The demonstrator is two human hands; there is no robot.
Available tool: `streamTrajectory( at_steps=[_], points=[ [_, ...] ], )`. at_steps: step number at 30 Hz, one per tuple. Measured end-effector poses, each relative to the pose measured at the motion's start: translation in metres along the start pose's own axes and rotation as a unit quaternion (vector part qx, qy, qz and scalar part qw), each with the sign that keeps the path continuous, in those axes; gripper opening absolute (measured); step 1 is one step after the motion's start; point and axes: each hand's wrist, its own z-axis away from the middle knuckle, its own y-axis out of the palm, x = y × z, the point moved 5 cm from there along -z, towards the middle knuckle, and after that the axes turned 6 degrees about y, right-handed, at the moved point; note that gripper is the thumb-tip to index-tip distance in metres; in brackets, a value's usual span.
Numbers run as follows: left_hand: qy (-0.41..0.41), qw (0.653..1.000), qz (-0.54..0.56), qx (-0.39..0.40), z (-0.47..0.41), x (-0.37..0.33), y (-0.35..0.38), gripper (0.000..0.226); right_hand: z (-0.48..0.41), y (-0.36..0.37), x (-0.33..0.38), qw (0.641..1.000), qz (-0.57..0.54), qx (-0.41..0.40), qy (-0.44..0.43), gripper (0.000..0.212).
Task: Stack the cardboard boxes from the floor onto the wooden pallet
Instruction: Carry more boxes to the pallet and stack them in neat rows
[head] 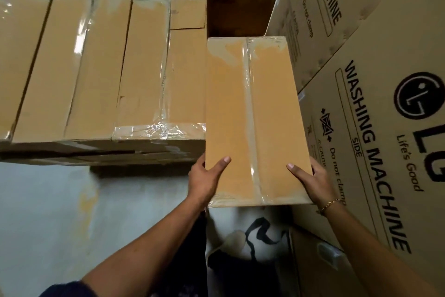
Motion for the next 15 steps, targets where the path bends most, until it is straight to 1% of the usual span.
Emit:
streamTrajectory(
  at_steps=[3,9,12,13,15],
  points=[
    [-0.01,1.0,0.018,-0.01,-0.008,0.009,0.003,0.06,-0.009,0.006,-0.007,1.0,-0.005,0.001,-0.004,0.031],
    [-0.028,0.999,0.008,-0.029,-0.029,0.02,0.009,0.067,-0.032,0.021,-0.013,0.999,-0.043,-0.006,-0.004,0.034],
    [-0.039,0.999,0.008,-0.03,-0.032,0.024,0.011,0.078,-0.037,0.024,-0.016,0.999,-0.05,-0.006,-0.006,0.039],
    [-0.044,0.999,0.01,-0.03,-0.031,0.025,0.011,0.078,-0.038,0.023,-0.018,0.999,-0.047,-0.002,-0.008,0.04],
    [-0.061,0.998,0.021,-0.026,-0.027,0.028,0.009,0.072,-0.038,0.022,-0.019,0.999,-0.045,0.006,-0.007,0.044]
  ],
)
